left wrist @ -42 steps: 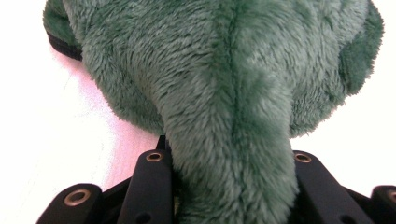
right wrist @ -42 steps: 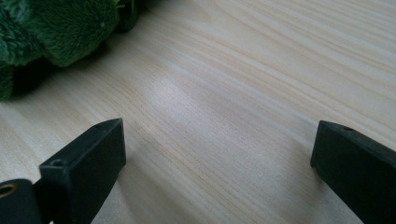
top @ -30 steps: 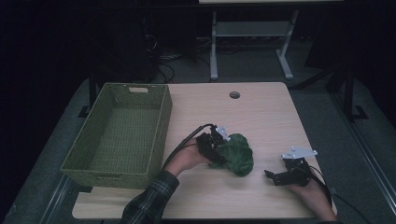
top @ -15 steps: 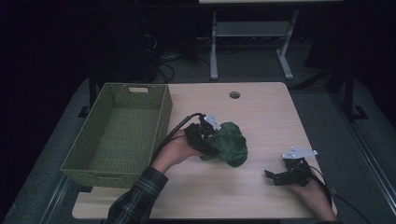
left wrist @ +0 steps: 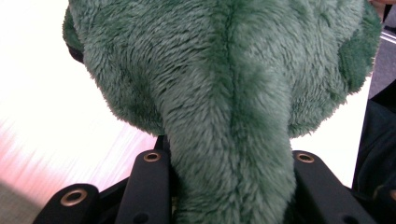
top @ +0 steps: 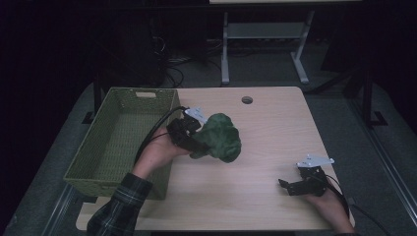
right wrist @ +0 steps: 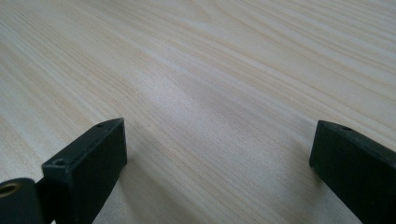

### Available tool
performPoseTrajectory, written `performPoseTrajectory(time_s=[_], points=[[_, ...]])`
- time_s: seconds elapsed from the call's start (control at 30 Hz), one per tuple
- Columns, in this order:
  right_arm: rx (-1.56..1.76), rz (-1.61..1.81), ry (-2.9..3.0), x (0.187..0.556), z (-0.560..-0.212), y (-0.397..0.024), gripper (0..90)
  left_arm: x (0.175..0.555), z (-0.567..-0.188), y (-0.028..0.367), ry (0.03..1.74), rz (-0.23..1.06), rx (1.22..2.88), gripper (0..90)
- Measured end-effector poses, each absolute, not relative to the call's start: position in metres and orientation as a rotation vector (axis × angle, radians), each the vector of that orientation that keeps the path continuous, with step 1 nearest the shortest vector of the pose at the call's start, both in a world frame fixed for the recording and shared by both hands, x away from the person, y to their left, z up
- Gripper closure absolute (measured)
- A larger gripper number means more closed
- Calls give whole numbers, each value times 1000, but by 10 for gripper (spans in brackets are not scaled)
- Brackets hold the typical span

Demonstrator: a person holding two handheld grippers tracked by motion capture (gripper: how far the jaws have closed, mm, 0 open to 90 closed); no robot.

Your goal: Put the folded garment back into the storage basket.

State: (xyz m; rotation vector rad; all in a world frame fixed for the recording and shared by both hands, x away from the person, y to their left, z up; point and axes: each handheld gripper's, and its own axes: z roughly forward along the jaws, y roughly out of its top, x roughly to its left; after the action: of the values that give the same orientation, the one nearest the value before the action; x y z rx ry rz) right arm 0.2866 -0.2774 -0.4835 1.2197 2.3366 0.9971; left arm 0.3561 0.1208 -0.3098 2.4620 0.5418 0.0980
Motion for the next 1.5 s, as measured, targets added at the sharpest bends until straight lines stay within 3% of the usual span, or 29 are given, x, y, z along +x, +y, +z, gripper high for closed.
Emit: performPoseTrajectory(time_s=[0.87, 1.5], points=[[1220, 996, 2336, 287, -483, -277, 35, 351, -299, 245, 886, 290, 2314, 640], [1219, 996, 2336, 287, -483, -277, 36, 358, -356, 324, 1220, 363, 2247, 638]])
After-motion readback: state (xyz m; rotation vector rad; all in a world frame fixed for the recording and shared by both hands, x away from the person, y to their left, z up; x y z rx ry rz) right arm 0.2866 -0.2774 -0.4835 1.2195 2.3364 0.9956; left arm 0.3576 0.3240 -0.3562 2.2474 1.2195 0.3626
